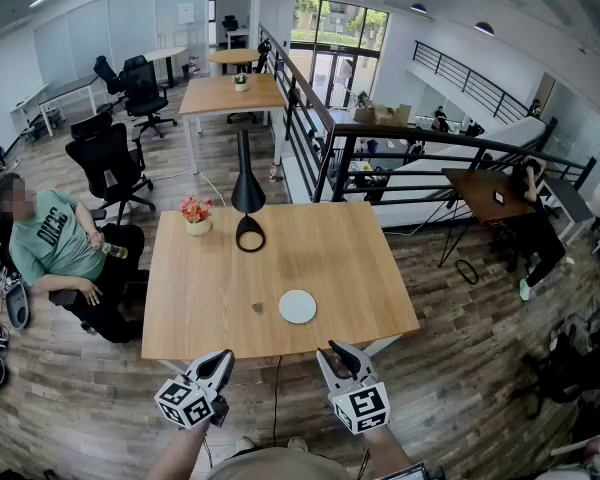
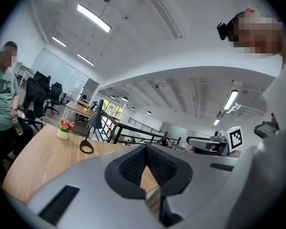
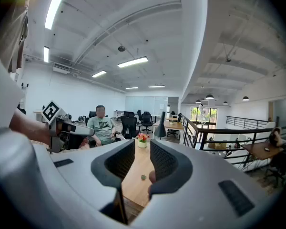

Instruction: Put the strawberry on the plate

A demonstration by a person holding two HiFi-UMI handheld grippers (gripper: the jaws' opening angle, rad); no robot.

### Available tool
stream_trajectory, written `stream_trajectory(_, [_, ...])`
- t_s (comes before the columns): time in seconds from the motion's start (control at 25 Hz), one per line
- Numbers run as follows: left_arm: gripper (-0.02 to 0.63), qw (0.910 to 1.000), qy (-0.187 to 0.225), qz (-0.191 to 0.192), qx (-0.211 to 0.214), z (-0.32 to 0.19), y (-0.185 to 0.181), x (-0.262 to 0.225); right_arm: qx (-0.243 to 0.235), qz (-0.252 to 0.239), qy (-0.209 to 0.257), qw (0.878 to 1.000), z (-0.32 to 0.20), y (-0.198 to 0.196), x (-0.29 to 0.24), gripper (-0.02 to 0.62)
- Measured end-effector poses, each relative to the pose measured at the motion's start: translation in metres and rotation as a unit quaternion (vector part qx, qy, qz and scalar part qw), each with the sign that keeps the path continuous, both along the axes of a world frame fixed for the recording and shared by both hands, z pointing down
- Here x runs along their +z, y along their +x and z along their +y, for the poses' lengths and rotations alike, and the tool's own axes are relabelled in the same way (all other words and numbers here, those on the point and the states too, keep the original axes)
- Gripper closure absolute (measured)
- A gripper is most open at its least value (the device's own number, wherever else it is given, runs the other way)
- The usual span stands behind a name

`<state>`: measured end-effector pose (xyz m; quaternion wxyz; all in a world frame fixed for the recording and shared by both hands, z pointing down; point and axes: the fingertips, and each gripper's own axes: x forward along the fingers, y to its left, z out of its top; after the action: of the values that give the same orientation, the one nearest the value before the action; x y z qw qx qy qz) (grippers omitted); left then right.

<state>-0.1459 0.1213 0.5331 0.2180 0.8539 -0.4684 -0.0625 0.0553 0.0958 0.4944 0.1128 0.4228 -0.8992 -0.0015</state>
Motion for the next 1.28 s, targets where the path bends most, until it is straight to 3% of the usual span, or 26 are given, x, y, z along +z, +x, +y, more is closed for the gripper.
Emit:
stream_trajectory(0.28, [0.603,1.0,0.0,-0.002,0.004,0.005,-0.004,0.0,-0.006,-0.004,-0.002,1.0,0.007,-0.006,-0.001,0.488])
stream_trajectory(0.48, [0.603,1.0,-0.002,-0.002,0.005,0.009,-0.001,0.004,-0.024,-0.047,-0.007,0.999,0.013,-0.005,-0.008,0.486])
stream_trajectory(0.64, [0.603,1.0,-0.004,-0.003,0.007,0.012,0.004,0.005,-0.025,-0.041,-0.005,0.999,0.017,-0.003,-0.007,0.486])
stream_trajectory(1.28, [0.603,0.9997,-0.015,-0.011,-0.016,0.037,0.05,0.009,-0.041,-0.04,-0.016,0.998,0.036,0.045,0.005,0.486])
